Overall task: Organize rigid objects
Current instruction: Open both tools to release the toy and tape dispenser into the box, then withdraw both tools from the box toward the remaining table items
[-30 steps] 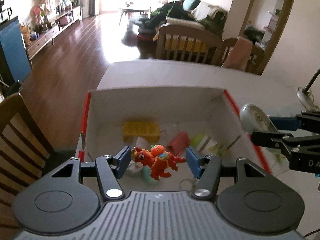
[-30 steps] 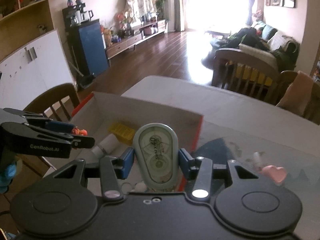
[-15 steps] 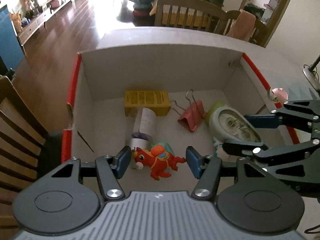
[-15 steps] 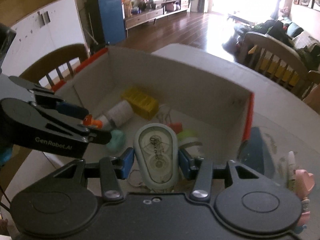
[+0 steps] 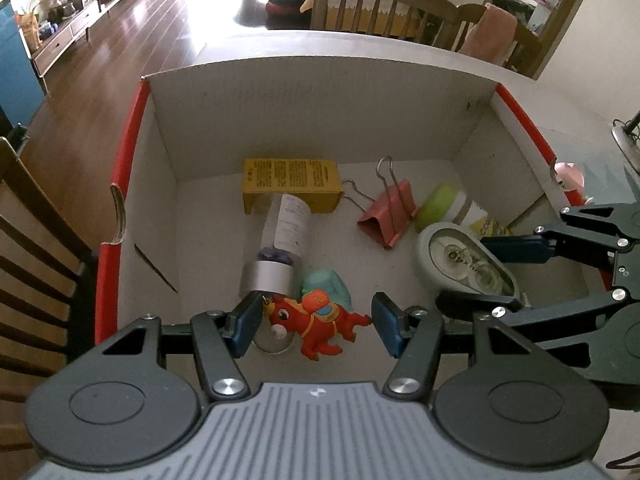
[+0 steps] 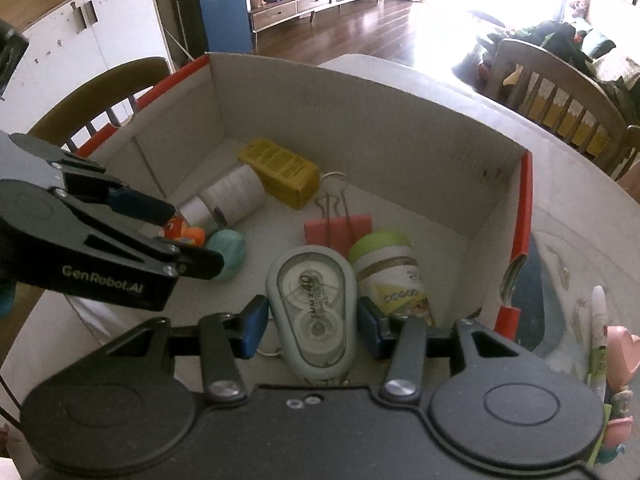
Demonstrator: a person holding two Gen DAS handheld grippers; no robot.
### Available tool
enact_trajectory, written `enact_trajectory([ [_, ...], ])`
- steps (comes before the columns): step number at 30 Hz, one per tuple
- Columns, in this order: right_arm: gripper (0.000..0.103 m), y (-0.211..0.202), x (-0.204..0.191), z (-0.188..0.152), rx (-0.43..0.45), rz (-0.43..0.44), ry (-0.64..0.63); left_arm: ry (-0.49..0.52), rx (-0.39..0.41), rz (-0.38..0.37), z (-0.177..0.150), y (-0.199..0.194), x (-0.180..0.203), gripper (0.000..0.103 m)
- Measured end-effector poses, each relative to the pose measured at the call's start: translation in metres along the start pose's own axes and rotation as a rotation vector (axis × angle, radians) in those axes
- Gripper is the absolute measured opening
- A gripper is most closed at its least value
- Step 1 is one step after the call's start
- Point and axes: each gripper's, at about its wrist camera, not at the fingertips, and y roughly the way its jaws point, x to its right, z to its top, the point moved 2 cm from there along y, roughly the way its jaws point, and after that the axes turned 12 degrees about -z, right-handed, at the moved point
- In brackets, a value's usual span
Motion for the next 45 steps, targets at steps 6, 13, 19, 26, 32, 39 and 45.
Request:
enact_trajectory([
  [6, 0.049, -0.001, 0.000, 0.000, -0.014, 0.024, 0.016, -0.007, -0.038, -0.006, 0.004, 0.003, 0.001, 0.060],
  [13, 0.051, -0.014, 0.005, -0.002, 0.005, 0.044, 0.049, -0.008, -0.038, 0.006, 0.001, 0.000, 0.003, 0.060],
  [19, 0.056, -0.032, 0.010, -0.005, 0.037, 0.046, 0.074, -0.020, -0.024, 0.010, -0.003, -0.006, 0.004, 0.060],
  [26, 0.058, -0.060, 0.017, -0.007, 0.090, 0.050, 0.124, -0.005, 0.034, 0.004, -0.006, -0.029, 0.015, 0.061],
  [32, 0.064, -0.084, 0.025, -0.010, 0.135, 0.056, 0.151, 0.017, 0.086, -0.009, -0.007, -0.051, 0.027, 0.061],
  [39, 0.073, -0.117, 0.039, -0.018, 0.205, 0.056, 0.209, 0.038, 0.161, -0.030, -0.004, -0.080, 0.048, 0.061],
  [45, 0.083, -0.146, 0.056, -0.031, 0.277, 0.047, 0.247, 0.077, 0.222, -0.043, -0.001, -0.096, 0.070, 0.070],
])
